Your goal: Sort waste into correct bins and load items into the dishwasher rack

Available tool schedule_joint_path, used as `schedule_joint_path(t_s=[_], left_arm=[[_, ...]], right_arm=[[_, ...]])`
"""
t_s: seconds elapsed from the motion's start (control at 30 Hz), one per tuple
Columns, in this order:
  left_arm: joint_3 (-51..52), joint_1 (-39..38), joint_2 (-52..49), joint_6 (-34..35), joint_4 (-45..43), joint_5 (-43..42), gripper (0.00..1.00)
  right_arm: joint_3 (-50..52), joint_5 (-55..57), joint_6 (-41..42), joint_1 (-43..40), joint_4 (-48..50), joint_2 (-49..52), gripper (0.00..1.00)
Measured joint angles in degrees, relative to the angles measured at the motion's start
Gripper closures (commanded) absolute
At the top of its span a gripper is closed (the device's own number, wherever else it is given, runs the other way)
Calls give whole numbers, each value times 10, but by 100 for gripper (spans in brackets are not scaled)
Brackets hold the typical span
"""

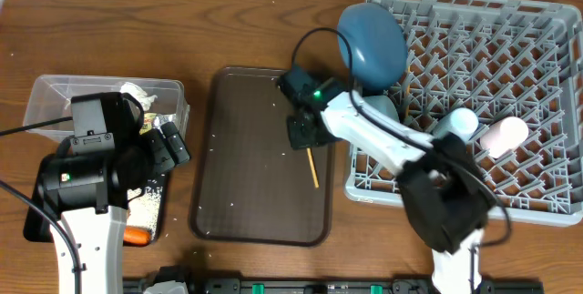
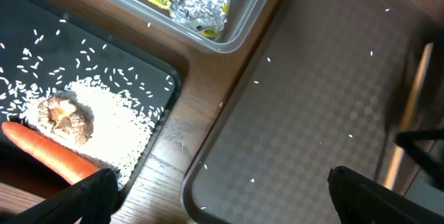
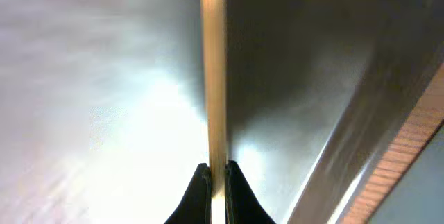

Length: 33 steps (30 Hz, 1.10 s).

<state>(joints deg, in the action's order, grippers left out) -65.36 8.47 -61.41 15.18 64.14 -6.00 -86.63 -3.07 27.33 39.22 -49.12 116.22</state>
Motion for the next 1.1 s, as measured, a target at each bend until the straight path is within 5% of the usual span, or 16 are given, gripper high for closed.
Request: schedule_joint_path(t_s=[0.2,0.4,0.67,0.9,1.0,1.1], left_arm=[[0,0,0,0,0,0,2],[0,0,0,0,0,0,2],[0,0,0,0,0,0,2],[0,0,0,0,0,0,2],[0,0,0,0,0,0,2],[0,0,0,0,0,0,2]], right_arm=[[-37,-28,-72,-30,-34,-173,99],[-54,-17,-92,-186,-94,-297,99],[-21,-1,-147,-349,-113,-255,99],[-5,0,-171,-372,-95,-147,99],[-1,0,-180,-371,-75,-118,66],[0,0,-187,-370,-73,-115,57]])
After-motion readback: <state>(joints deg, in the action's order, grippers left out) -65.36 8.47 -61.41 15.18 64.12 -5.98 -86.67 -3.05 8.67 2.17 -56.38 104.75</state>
